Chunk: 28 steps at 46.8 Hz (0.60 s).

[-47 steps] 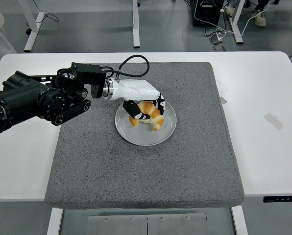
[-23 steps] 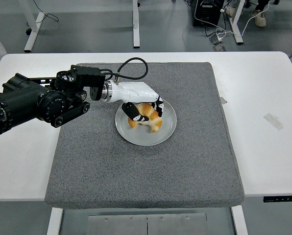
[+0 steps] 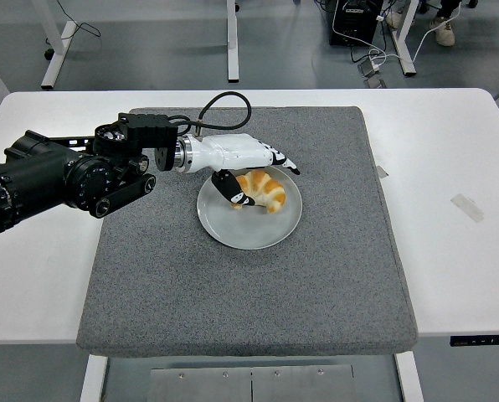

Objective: Place the bread on the plate

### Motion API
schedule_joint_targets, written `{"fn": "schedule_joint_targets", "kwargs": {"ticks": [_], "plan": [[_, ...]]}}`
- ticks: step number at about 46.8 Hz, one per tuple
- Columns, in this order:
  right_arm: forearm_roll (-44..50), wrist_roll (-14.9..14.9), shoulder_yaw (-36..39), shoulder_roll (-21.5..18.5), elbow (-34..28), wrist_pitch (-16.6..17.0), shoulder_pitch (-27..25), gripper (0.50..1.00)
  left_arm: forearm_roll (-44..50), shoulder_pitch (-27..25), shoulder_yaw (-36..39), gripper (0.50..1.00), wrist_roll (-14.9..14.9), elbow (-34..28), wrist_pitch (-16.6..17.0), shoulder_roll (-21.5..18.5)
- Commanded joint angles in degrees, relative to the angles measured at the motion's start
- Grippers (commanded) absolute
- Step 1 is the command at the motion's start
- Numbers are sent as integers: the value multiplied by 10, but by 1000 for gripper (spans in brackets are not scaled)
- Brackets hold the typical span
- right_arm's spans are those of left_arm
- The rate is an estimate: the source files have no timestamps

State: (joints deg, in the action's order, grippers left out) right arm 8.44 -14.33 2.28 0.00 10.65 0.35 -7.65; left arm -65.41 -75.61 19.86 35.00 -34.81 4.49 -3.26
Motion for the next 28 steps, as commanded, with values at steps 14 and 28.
{"fn": "schedule_joint_targets", "kwargs": {"ticks": [14, 28], "plan": [[0, 0, 0, 0, 0, 0, 0, 1000, 106, -18, -24, 980, 0, -1, -3, -2], [0, 0, 0, 0, 0, 0, 0, 1000, 269, -33, -47, 990, 0, -1, -19, -10]]}}
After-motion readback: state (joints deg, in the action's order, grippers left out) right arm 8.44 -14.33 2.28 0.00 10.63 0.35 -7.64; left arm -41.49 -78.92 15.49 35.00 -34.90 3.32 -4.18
